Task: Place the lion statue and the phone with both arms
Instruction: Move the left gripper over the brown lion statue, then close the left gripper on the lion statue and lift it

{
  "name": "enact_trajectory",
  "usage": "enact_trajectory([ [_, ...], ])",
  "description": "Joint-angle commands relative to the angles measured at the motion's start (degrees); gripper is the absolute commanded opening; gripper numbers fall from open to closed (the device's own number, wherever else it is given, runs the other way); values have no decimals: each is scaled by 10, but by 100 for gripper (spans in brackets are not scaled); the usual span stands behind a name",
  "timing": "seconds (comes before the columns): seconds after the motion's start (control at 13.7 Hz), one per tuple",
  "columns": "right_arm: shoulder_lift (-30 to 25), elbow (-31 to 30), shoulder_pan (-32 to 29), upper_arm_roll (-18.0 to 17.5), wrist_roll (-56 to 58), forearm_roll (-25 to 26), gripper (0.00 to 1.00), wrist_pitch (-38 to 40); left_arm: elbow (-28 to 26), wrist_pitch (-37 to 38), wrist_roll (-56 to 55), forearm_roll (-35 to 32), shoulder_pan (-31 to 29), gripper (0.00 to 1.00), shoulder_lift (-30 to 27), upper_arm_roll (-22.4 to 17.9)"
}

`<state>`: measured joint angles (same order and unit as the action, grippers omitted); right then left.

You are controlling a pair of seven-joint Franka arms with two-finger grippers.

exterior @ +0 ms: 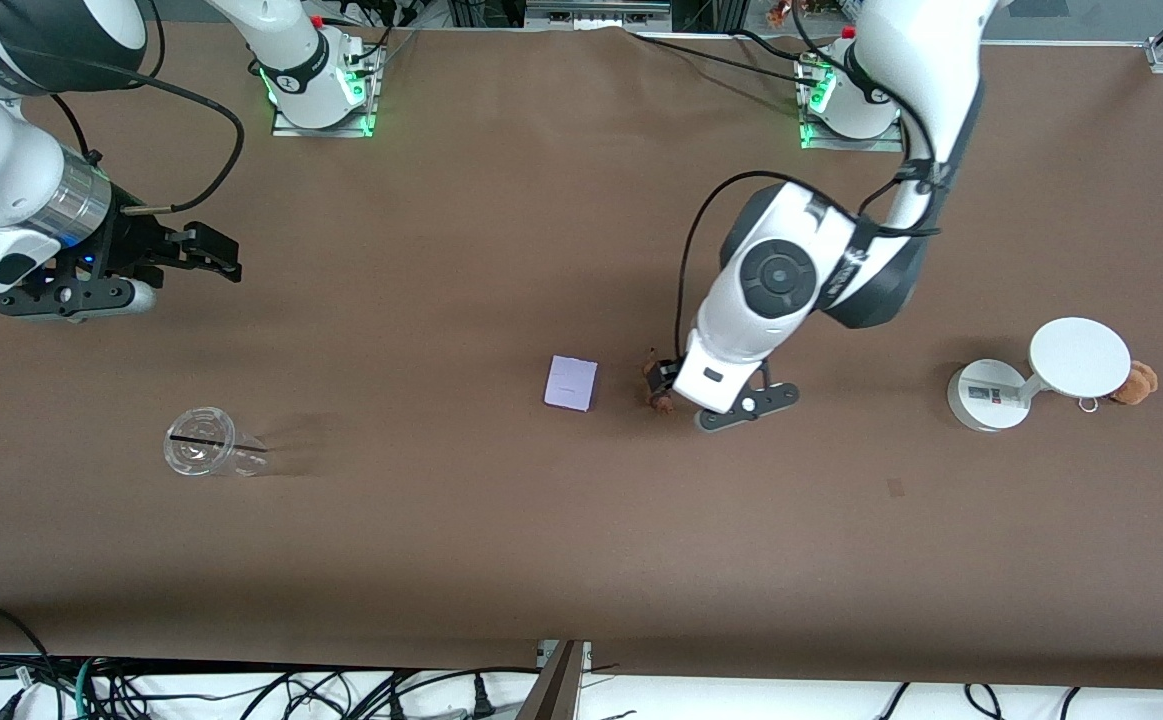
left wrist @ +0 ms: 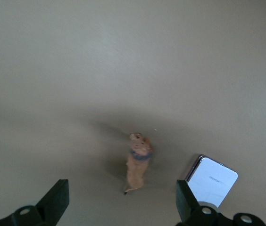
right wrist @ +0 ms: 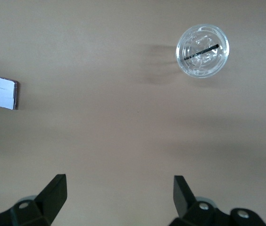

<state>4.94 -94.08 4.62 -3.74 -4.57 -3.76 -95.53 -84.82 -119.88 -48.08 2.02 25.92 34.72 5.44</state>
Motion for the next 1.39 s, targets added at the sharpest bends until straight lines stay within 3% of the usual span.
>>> enact_trajectory([
  [0.0,-13,-10,-7,-9,-4,4,100,-3,-33,-57,-11,-48,23,100,10,-8],
  [0.22,-13,-10,-7,-9,-4,5,100,-3,-73,-124,-28,-71,37,100,21,-9],
  [0.58,-13,-10,-7,-9,-4,5,100,-3,-77,-177,-39,-90,40,100,45,-9],
  [1.17,-13,-10,-7,-9,-4,5,100,-3,-77,-187,-39,-104,43,100,61,-11],
  [1.24,-13,-10,-7,-9,-4,5,100,-3,-77,-186,-39,-110,43,97,61,-11],
  [1.31,-13,-10,-7,-9,-4,4,100,-3,-77,-186,-40,-110,43,84,62,-11],
])
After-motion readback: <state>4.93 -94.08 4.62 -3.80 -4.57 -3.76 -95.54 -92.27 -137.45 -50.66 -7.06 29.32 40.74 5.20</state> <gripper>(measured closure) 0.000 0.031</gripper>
